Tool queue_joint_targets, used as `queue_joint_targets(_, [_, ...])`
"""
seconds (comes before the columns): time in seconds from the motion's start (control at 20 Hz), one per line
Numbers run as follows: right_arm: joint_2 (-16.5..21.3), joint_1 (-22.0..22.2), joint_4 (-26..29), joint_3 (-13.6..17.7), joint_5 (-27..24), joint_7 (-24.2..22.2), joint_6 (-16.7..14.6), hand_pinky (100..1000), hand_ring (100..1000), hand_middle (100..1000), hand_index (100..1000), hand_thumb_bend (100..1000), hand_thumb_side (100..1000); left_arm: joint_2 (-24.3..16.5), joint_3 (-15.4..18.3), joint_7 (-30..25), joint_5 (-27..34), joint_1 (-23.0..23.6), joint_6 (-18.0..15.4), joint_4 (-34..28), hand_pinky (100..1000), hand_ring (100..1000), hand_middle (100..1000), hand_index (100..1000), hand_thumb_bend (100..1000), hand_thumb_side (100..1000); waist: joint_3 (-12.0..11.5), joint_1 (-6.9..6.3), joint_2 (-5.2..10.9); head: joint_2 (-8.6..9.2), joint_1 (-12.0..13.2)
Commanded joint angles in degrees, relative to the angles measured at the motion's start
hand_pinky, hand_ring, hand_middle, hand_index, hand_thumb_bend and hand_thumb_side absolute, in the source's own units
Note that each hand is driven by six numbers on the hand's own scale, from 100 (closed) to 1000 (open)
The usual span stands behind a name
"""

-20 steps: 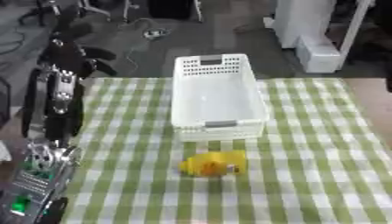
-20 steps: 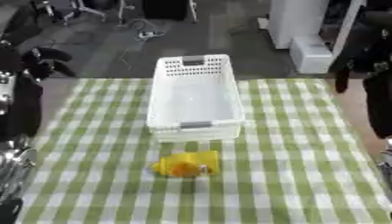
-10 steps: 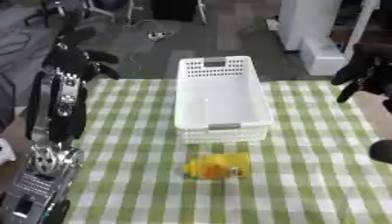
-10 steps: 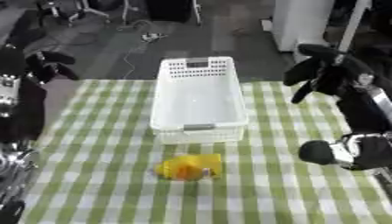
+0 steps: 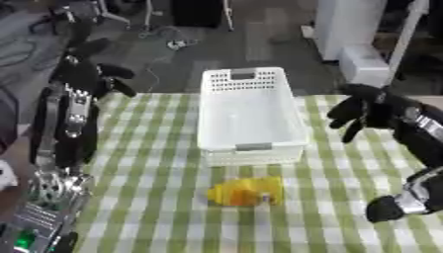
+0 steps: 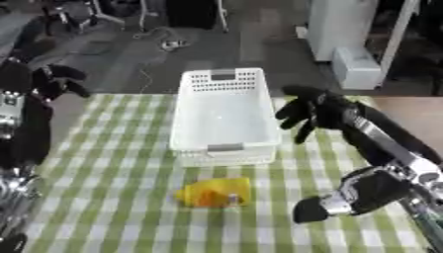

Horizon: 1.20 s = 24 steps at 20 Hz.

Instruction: Pick up objects on the table and place them in the box.

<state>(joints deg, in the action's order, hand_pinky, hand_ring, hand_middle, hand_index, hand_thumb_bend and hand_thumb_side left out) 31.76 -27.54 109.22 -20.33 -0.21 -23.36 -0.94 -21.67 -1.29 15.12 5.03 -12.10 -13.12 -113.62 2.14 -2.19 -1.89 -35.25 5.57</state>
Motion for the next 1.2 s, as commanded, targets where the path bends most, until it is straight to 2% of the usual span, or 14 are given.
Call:
queue_joint_targets(0.05, [-0.1,-1.8,-1.8,-1.2,1.2,-1.0,-0.3,583,718,739,977,1000,501,-1.0,0.5,-0.1,0.2,-0.3,-0.2,-1.0,439,597,1000,813,251,773,-0.1,-0.03,0.38,1.09,-0.1])
queue_joint_targets(0.6, [-4.3,-4.9,-4.7,-4.0,2.4,-2.8,0.0,589,718,737,971,1000,500,-0.9,0.5,-0.1,0.5,-0.3,-0.4,-1.0,442,598,1000,812,250,771,-0.2,-0.2,0.41,1.59,-1.1])
queue_joint_targets(1.05, [-8.6,-8.6,-7.8,-5.3,8.1,-3.0,0.9,586,709,730,940,1000,522,-0.8,0.4,-0.2,0.7,-0.3,-0.5,-1.0,443,598,1000,812,249,771,-0.3,-0.25,0.57,2.22,-3.2])
queue_joint_targets(1.1, [-9.2,-9.5,-8.2,-5.4,8.5,-3.2,0.9,586,709,729,940,1000,432,-0.8,0.4,-0.2,0.7,-0.3,-0.5,-1.0,443,598,1000,812,243,761,-0.2,-0.25,0.61,2.26,-3.5])
queue_joint_targets(1.15, [-9.7,-10.2,-8.6,-5.4,8.7,-3.3,1.0,582,698,712,915,1000,531,-0.8,0.4,-0.2,0.7,-0.3,-0.5,-1.0,445,598,1000,812,249,770,-0.2,-0.25,0.64,2.29,-3.8])
queue_joint_targets(1.2, [-10.4,-10.8,-9.0,-5.4,8.9,-3.2,1.0,579,695,707,908,1000,531,-0.8,0.4,-0.1,0.8,-0.3,-0.6,-1.0,446,599,1000,811,249,769,-0.2,-0.26,0.66,2.35,-4.3])
